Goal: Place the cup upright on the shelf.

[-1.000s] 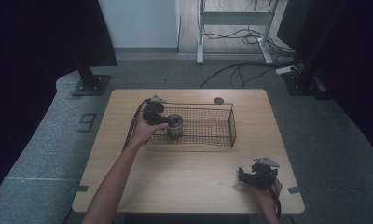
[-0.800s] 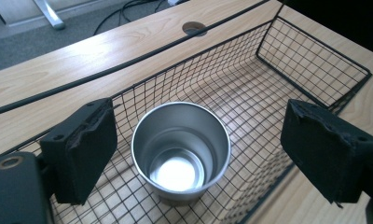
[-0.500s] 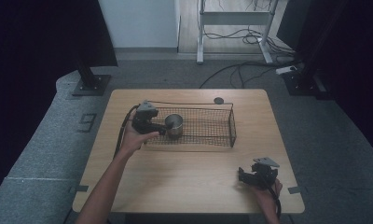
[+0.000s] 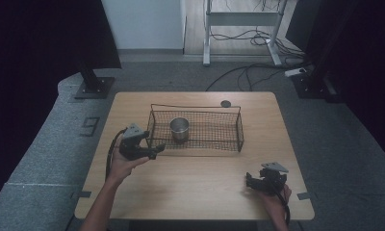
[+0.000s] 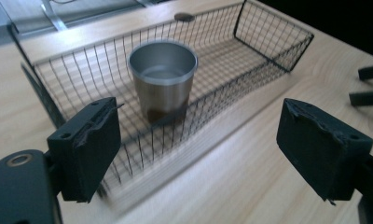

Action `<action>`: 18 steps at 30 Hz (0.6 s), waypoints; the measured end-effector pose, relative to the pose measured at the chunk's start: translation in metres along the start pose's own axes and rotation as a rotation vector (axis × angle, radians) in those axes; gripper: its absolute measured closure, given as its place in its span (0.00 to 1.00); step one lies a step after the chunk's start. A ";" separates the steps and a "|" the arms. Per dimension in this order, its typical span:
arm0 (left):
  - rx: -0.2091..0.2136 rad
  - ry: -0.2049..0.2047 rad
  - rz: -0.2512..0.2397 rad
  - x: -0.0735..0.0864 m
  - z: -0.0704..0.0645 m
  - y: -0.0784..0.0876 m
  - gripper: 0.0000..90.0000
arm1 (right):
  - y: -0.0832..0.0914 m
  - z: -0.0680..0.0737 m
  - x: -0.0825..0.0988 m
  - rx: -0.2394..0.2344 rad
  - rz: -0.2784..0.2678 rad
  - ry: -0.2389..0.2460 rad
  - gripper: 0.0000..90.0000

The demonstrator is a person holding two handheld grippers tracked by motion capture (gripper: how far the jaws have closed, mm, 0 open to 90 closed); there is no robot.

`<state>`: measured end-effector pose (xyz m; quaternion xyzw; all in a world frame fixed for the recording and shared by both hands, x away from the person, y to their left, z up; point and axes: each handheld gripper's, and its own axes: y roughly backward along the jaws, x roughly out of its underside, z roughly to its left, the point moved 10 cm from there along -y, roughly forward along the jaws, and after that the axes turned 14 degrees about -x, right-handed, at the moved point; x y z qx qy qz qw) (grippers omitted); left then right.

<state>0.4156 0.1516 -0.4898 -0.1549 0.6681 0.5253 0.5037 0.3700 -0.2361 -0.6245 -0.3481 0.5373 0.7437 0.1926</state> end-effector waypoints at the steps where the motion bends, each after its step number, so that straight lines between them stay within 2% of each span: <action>1: -0.006 -0.006 0.007 0.006 -0.001 0.001 0.15 | 0.000 0.000 0.000 0.000 0.000 0.000 0.06; 8: -0.019 -0.030 0.043 0.045 -0.012 0.010 0.16 | 0.000 0.000 0.000 0.000 0.000 0.000 0.06; 16: -0.018 0.002 0.075 0.093 -0.022 0.016 0.16 | 0.000 0.000 0.000 0.000 0.000 0.000 0.06; 18: -0.024 0.004 0.078 0.101 -0.023 0.015 0.16 | 0.000 0.000 0.000 0.000 0.000 0.000 0.06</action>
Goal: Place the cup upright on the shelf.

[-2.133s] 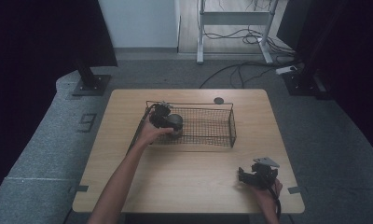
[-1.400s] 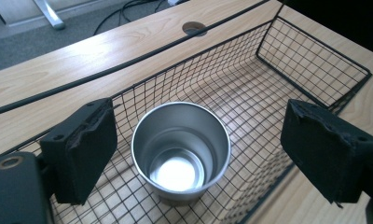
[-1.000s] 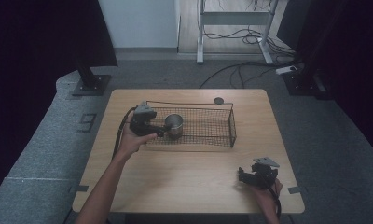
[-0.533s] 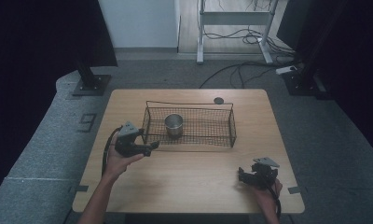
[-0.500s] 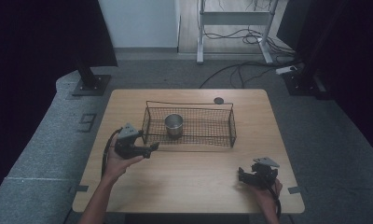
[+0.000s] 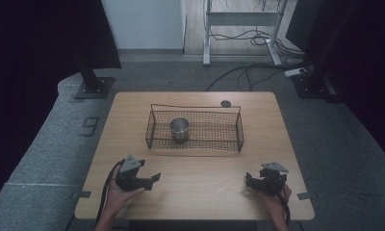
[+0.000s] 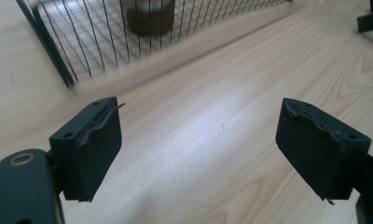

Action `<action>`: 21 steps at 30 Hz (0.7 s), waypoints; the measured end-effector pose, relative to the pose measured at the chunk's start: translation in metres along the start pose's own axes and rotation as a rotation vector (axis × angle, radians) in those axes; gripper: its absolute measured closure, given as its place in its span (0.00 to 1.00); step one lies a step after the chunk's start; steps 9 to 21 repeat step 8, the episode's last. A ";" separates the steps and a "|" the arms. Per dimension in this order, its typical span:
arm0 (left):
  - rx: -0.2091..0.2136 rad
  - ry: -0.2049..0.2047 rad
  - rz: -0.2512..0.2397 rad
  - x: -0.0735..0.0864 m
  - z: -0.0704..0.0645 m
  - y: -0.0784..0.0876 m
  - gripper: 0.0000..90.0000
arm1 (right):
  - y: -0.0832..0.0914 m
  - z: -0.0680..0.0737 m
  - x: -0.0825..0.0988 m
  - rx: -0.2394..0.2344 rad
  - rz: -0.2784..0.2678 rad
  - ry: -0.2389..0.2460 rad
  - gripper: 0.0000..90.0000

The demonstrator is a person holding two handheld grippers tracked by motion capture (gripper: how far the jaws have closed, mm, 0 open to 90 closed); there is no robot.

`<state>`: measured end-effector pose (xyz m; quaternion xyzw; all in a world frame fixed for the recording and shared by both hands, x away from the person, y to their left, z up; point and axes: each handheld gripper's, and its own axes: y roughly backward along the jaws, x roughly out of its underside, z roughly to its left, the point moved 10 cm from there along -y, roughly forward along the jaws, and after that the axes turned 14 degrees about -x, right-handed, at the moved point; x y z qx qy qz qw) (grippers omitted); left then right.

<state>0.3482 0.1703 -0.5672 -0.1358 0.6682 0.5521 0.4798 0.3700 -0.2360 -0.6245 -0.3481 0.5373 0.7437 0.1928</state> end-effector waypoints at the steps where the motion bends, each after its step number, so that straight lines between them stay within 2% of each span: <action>1: 0.003 0.004 0.007 0.004 0.000 -0.001 0.16 | 0.000 0.000 0.000 0.000 0.000 0.000 0.06; 3: -0.003 -0.018 0.026 0.010 0.001 -0.003 0.16 | 0.000 0.000 0.000 0.000 0.000 0.000 0.06; 8: 0.008 0.019 0.020 0.010 0.005 -0.008 0.17 | 0.000 0.000 0.000 0.000 -0.001 0.003 0.07; 21: 0.008 0.019 0.020 0.010 0.005 -0.008 0.17 | 0.000 0.000 0.000 0.000 -0.001 0.003 0.07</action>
